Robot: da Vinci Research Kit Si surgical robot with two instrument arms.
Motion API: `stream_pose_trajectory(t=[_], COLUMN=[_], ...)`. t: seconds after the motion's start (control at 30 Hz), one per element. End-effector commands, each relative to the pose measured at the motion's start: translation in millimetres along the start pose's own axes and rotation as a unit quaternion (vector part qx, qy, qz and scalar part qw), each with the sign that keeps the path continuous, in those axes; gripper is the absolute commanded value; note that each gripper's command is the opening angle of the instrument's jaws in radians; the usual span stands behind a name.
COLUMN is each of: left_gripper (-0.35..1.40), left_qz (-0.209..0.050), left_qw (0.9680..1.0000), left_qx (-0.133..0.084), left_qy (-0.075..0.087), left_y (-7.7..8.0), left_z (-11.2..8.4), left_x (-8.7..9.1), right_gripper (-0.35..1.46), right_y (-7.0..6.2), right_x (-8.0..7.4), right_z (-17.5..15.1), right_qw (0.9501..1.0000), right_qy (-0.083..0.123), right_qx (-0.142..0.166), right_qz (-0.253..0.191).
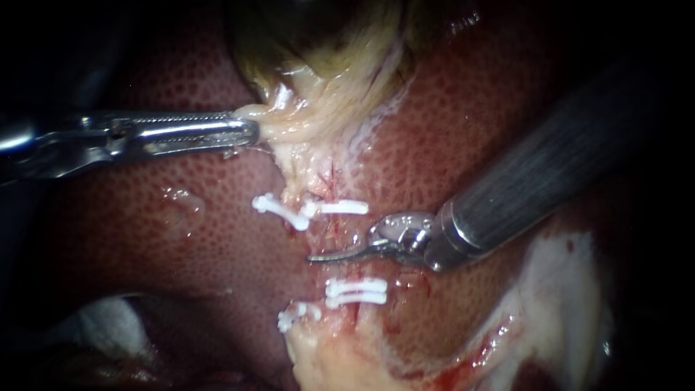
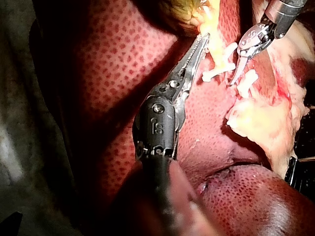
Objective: Go back from the cut right tube
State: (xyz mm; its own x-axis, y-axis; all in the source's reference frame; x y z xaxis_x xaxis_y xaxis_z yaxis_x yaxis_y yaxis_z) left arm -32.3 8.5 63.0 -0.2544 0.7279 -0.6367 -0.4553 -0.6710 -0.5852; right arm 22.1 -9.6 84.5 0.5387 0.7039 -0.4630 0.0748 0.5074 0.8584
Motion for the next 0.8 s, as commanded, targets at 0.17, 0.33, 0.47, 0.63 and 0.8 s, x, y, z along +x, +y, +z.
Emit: stream_pose_trajectory(t=[0.17,0.33,0.47,0.63,0.8], left_gripper=[-0.35,-0.35,-0.35,-0.35,-0.35], left_qz=[0.000,0.000,0.000,0.000,0.003], left_qw=[1.0000,1.0000,1.0000,1.0000,1.0000], left_qx=[0.000,0.000,0.000,0.000,0.000], left_qy=[0.000,0.000,0.000,0.000,0.000], left_y=[0.0,0.0,0.0,-0.1,-0.1], left_z=[0.0,-0.1,0.0,-0.1,-0.1], left_x=[0.0,0.0,0.0,0.0,0.0], right_gripper=[-0.35,0.52,0.86,1.03,1.11], right_y=[0.0,-0.2,-0.3,-0.4,-0.8], right_x=[-0.5,-0.5,-0.5,-0.5,-0.7], right_z=[0.4,0.4,0.4,0.4,0.2], right_qw=[1.0000,1.0000,0.9999,0.9999,0.9999], right_qy=[-0.001,0.009,0.014,0.015,0.014], right_qx=[-0.003,-0.003,-0.001,0.000,0.002], right_qz=[-0.001,-0.002,-0.002,-0.003,-0.006])
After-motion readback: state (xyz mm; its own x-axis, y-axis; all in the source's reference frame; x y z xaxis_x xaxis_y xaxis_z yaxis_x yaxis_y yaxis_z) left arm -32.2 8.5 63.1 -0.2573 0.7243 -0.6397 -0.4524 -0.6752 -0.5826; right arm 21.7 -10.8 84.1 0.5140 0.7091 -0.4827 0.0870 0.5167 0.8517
